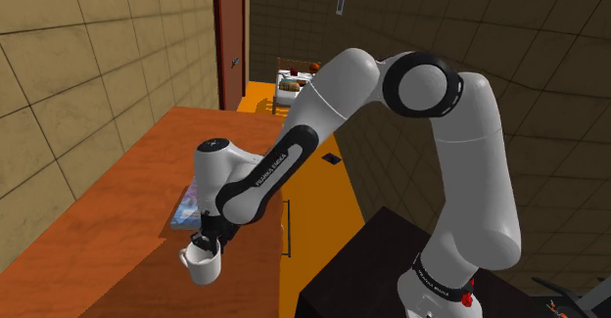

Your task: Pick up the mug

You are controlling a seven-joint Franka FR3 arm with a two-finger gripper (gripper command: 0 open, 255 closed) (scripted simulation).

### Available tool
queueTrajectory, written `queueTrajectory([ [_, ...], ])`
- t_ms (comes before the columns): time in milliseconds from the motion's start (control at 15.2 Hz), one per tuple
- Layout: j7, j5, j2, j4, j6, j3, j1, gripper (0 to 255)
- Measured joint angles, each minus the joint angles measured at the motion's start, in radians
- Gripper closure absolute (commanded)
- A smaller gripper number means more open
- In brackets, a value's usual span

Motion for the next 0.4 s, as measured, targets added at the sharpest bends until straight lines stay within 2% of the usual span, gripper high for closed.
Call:
queueTrajectory([
  [396,-0.015,0.028,-0.065,-0.013,-0.050,0.023,-0.019,255],
])
